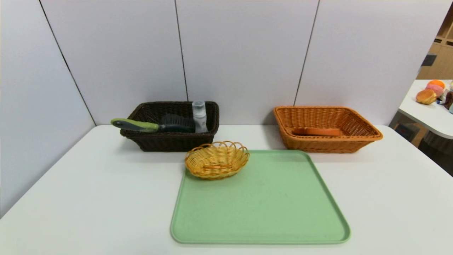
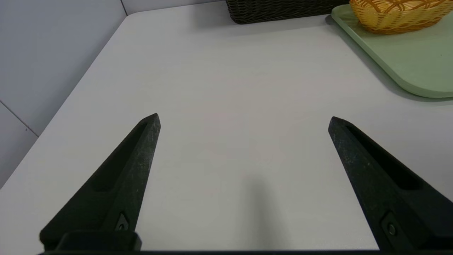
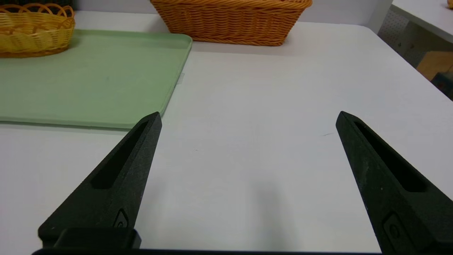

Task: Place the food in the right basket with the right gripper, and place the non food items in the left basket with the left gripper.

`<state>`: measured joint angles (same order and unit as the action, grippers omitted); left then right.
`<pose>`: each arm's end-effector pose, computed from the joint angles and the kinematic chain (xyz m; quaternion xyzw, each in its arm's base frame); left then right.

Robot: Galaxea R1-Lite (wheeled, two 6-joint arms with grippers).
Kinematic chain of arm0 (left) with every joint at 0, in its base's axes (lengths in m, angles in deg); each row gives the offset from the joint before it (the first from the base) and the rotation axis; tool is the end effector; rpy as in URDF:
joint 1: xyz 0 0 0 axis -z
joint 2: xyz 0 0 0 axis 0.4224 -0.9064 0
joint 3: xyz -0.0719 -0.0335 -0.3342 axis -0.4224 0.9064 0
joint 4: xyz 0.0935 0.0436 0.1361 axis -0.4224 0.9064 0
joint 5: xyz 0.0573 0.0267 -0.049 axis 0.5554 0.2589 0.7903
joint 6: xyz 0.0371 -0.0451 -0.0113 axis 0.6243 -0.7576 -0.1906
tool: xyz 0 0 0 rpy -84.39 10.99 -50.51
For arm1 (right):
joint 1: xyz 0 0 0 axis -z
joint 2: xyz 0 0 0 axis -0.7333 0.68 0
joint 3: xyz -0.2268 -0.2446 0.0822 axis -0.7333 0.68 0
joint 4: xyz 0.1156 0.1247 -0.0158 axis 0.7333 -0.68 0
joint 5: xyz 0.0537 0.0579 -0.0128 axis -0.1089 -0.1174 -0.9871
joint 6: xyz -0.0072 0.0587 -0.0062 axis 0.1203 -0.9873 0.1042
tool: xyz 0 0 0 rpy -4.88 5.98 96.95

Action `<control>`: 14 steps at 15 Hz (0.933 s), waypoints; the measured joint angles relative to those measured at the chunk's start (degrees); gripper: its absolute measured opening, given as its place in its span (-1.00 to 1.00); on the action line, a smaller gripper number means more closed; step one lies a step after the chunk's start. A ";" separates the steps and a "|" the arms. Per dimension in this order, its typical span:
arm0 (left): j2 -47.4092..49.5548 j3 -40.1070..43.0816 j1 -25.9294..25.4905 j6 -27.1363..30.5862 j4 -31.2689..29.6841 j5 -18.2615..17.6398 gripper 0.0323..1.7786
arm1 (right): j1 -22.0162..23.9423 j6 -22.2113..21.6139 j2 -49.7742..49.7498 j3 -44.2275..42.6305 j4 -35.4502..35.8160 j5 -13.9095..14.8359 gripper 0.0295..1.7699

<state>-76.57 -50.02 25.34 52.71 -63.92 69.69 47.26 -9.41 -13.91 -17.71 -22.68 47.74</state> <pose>-0.0510 -0.0020 0.0742 0.0410 0.0028 -0.0223 0.9989 -0.0510 0.0019 0.0746 -0.0217 0.0021 0.0139 0.9997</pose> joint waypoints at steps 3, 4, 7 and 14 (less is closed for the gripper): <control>0.00 0.00 0.00 0.00 0.02 0.00 0.90 | 0.00 0.06 0.00 0.00 0.09 0.15 0.92; 0.00 0.00 0.00 0.00 0.04 0.00 0.90 | 0.00 0.24 0.00 0.00 0.09 0.15 0.92; 0.00 0.00 -0.02 0.02 0.02 0.00 0.90 | 0.00 0.09 0.00 0.00 0.02 0.20 0.92; 0.00 0.00 0.00 0.00 0.04 0.00 0.90 | 0.00 -2.90 0.00 0.00 0.24 1.95 0.92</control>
<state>-76.57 -50.02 25.34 52.71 -63.88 69.69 47.26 -12.31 -13.91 -17.71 -22.44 49.69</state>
